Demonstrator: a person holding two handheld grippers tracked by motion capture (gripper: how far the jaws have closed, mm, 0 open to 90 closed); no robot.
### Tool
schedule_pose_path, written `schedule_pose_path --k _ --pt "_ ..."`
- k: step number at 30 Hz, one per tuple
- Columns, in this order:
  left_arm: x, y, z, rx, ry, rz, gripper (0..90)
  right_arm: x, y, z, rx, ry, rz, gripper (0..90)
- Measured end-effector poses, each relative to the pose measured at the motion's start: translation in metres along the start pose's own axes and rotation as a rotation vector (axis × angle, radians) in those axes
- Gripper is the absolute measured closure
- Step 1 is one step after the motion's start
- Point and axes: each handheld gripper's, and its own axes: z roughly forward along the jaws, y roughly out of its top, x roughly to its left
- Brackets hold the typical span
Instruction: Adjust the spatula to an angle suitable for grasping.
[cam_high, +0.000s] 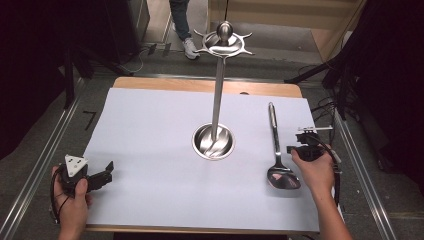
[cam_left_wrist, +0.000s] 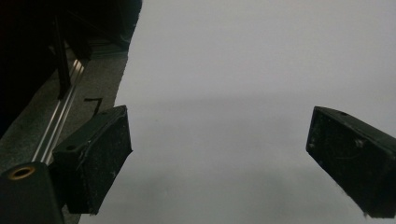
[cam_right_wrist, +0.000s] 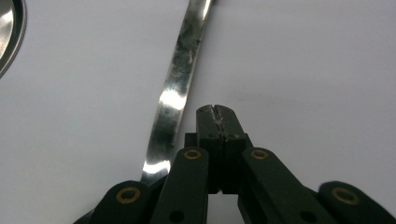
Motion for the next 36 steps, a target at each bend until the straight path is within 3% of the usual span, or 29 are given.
schedule_pose_path --k 11,21,29,31,35,36 --pt "0.000 0.000 0.000 0.000 -0.001 0.001 7.5 0.008 0.009 0.026 0.035 0.001 0.021 90.0" --pt "-0.001 0.000 0.001 0.002 0.001 0.004 7.5 0.013 0.010 0.029 0.028 0.038 -0.002 90.0" --pt "-0.001 0.000 0.001 0.001 0.001 0.004 7.5 0.012 0.012 0.027 0.018 0.027 0.019 90.0" --pt "-0.001 0.000 0.001 0.002 0.001 0.004 7.5 0.009 0.014 0.025 -0.001 0.046 0.055 79.6" --pt "-0.001 0.000 0.001 0.008 0.005 0.007 7.5 0.009 0.018 0.024 0.015 0.030 0.043 70.0" --pt "-0.001 0.000 0.001 0.006 0.005 0.006 7.5 0.010 0.021 0.023 0.019 0.012 0.041 63.1"
